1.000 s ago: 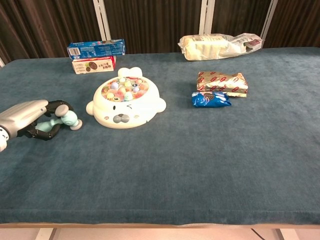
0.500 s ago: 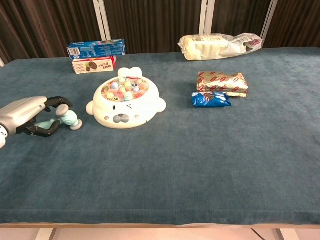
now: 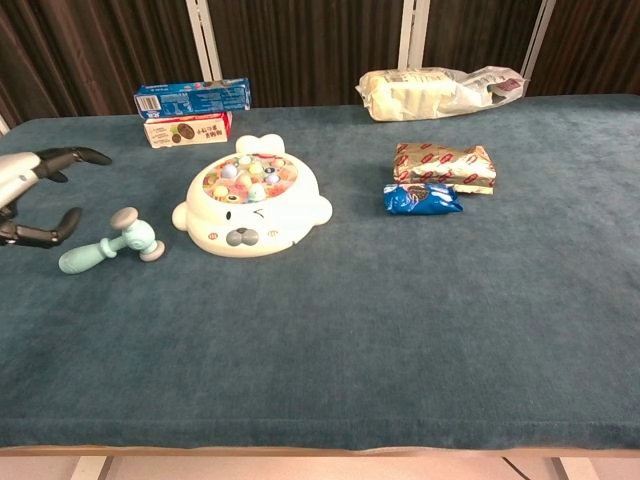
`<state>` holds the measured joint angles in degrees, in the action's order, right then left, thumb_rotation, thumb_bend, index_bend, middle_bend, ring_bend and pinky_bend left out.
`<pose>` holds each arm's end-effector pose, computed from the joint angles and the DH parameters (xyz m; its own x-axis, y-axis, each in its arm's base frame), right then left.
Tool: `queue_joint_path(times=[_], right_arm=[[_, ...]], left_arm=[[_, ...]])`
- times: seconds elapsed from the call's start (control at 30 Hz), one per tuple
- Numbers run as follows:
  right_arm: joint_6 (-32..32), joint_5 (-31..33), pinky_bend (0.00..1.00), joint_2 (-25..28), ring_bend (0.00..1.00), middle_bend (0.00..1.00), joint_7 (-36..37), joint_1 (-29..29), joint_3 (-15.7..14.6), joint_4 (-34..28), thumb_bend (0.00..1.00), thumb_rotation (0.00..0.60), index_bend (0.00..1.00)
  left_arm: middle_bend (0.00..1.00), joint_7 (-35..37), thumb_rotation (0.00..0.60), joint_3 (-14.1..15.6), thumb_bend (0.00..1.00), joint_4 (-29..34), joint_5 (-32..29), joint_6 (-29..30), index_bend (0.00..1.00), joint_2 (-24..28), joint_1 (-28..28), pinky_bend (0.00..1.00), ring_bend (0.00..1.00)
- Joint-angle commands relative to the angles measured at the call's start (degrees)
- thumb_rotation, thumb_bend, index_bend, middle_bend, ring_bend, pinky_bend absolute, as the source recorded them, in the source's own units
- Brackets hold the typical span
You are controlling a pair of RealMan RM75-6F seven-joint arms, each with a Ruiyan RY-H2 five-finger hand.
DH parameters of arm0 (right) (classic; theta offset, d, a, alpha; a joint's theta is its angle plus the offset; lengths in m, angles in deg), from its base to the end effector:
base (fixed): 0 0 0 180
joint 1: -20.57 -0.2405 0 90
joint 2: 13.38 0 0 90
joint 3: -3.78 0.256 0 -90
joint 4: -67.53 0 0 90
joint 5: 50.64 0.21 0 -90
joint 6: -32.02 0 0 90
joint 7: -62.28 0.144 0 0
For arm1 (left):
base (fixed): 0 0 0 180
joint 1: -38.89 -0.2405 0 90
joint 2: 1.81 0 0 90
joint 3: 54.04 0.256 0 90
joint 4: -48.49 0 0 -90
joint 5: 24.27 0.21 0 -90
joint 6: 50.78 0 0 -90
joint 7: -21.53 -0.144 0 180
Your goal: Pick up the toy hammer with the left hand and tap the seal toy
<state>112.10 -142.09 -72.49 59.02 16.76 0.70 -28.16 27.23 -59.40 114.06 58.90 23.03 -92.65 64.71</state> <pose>-0.3109 -0.1501 0.1517 0.4825 -0.1915 0.8547 -0.8758 -0.0911 0.4740 -0.2657 0.3034 0.0279 0.3121 0.0447 0.9490 0.9228 -0.2519 -0.2916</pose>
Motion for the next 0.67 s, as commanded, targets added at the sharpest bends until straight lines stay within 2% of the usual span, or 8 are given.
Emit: queue_joint_path(times=[0.03, 0.13, 0.3, 0.37, 0.5, 0.67], right_arm=[[0.1, -0.1, 0.0, 0.0, 0.0, 0.0, -0.1, 0.1, 0.0, 0.0, 0.32, 0.6, 0.0], [0.3, -0.3, 0.0, 0.0, 0.0, 0.0, -0.1, 0.2, -0.1, -0.1, 0.32, 0.6, 0.0], [0.6, -0.4, 0.0, 0.0, 0.0, 0.0, 0.0, 0.3, -0.1, -0.1, 0.32, 0.6, 0.0], [0.9, -0.8, 0.0, 0.0, 0.0, 0.0, -0.1, 0.4, -0.1, 0.0, 0.32, 0.6, 0.0], [1.2, -1.5, 0.0, -0.2, 0.0, 0.0, -0.4, 0.6, -0.5, 0.2, 0.32, 0.6, 0.0], [0.9, -1.5, 0.0, -0.4, 0.0, 0.0, -0.9, 0.5, -0.6, 0.3, 0.32, 0.6, 0.0]], left_arm=[[0.08, 2.5, 0.598, 6.0, 0.56, 6.2, 7.3, 11.5, 0.13, 6.1, -7.6, 0.18, 0.05], [0.07, 3.3, 0.6, 8.8, 0.52, 6.5, 8.9, 16.8, 0.13, 7.5, -12.2, 0.15, 0.03], [0.02, 2.2, 0.6, 10.4, 0.46, 6.9, 9.0, 18.0, 0.07, 8.7, -14.6, 0.1, 0.0], [0.0, -4.4, 0.6, 12.7, 0.43, 8.0, 9.7, 17.1, 0.03, 10.9, -16.0, 0.08, 0.0], [0.0, -6.5, 0.6, 12.4, 0.42, 11.8, 9.5, 16.2, 0.01, 13.0, -16.2, 0.08, 0.0], [0.0, -6.8, 0.6, 12.1, 0.42, 12.9, 9.8, 15.2, 0.01, 13.8, -16.3, 0.08, 0.0]])
